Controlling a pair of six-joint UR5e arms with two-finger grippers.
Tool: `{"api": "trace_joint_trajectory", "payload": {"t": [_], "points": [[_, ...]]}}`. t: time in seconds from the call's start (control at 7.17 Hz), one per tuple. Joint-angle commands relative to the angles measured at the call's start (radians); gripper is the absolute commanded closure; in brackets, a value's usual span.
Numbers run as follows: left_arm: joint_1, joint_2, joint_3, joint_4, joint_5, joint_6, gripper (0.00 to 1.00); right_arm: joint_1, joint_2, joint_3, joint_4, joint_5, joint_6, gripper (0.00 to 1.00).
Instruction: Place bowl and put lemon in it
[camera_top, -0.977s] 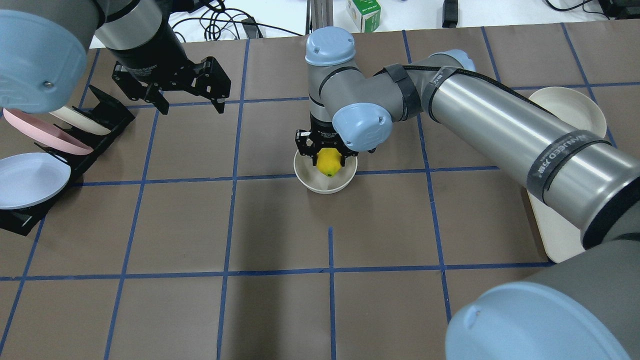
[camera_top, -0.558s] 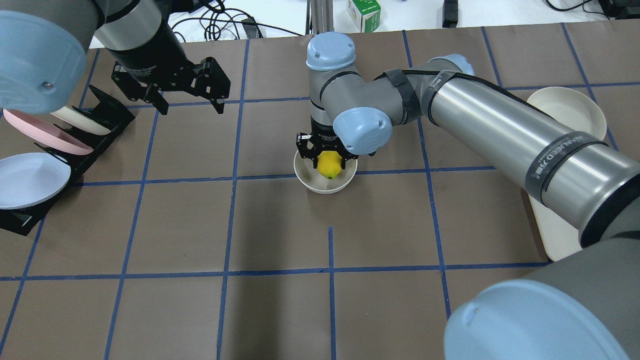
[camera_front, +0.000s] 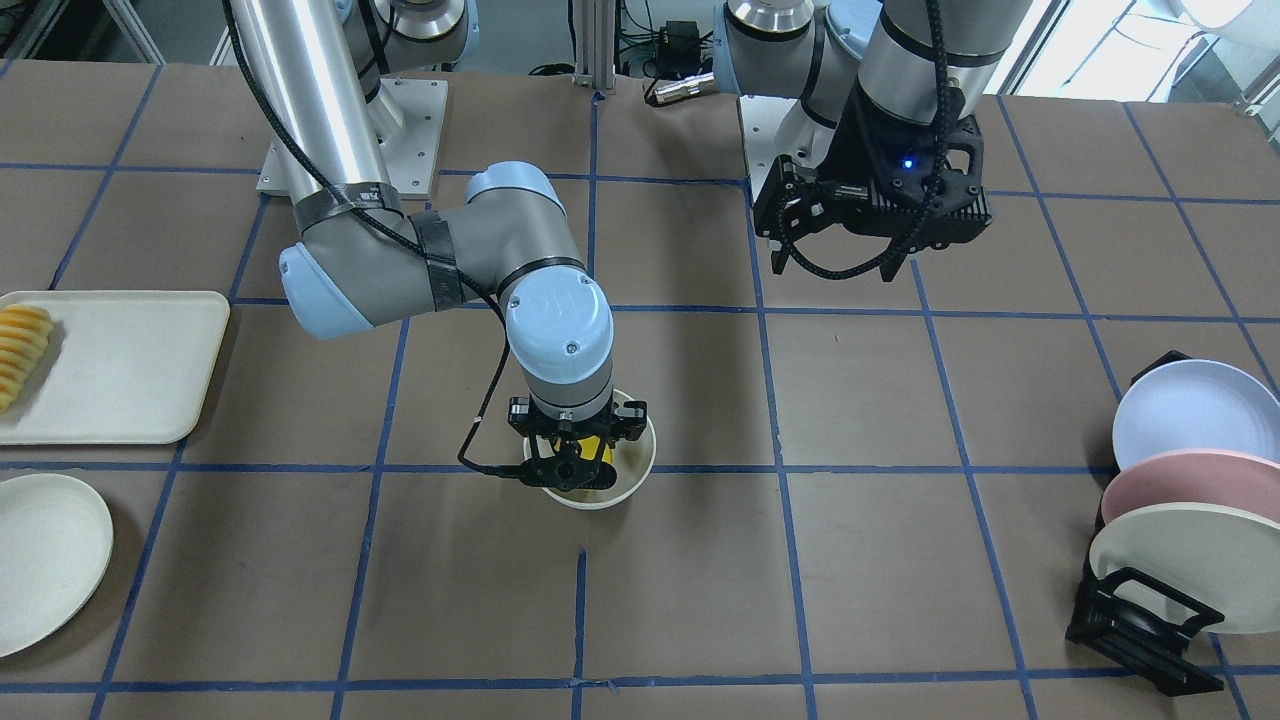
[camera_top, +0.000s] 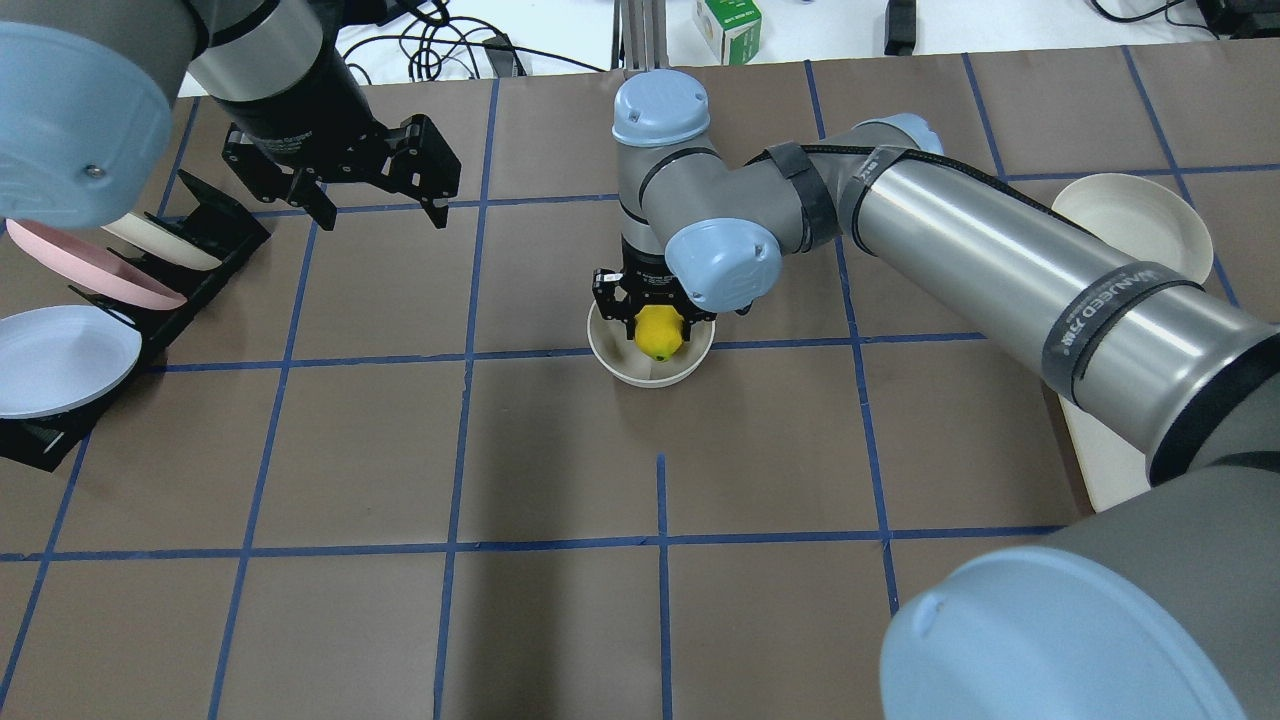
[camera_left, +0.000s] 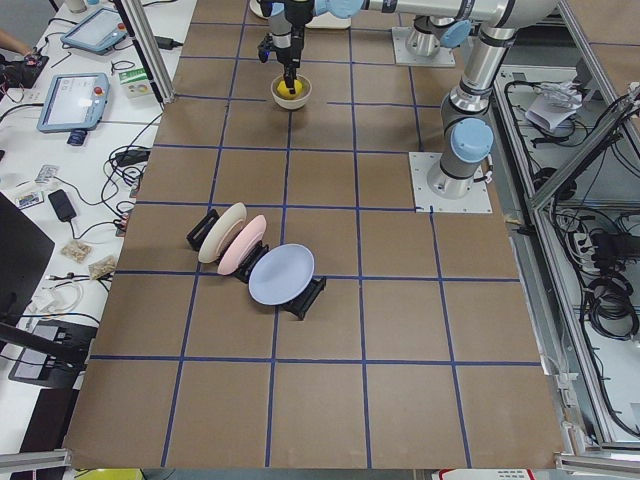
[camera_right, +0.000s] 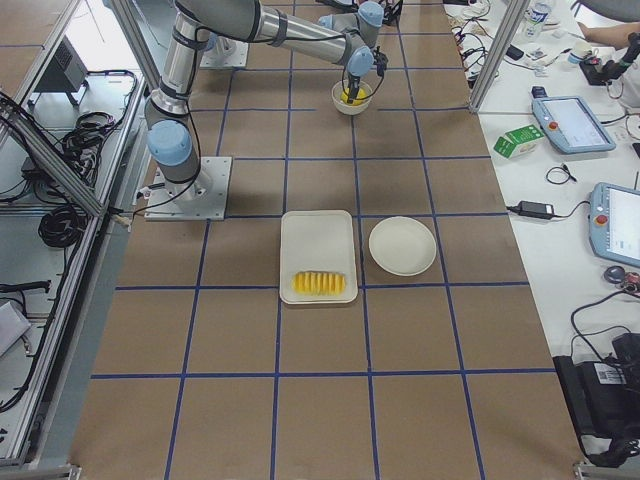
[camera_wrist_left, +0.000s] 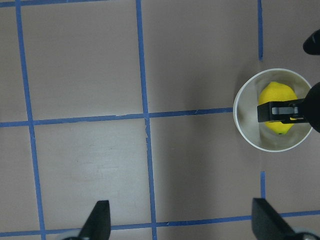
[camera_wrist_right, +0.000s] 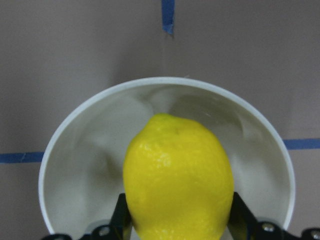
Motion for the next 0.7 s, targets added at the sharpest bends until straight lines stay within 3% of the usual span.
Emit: {"api": "trace_joint_trajectory", "payload": {"t": [0.0,0.28,0.56], "points": [[0.0,0.0,0.0,0.0,0.0,0.001,0.0,0.0,0.005,-0.002,-0.005,0.0,0.002,0.1],[0.0,0.0,0.0,0.0,0.0,0.001,0.0,-0.003,-0.012,-0.015,-0.011,0.0,0.002,0.0],[0.0,0.0,0.0,0.0,-0.001,0.001,0.0,-0.033,-0.103,-0.02,0.027,-0.014,-0.009,0.0]]}}
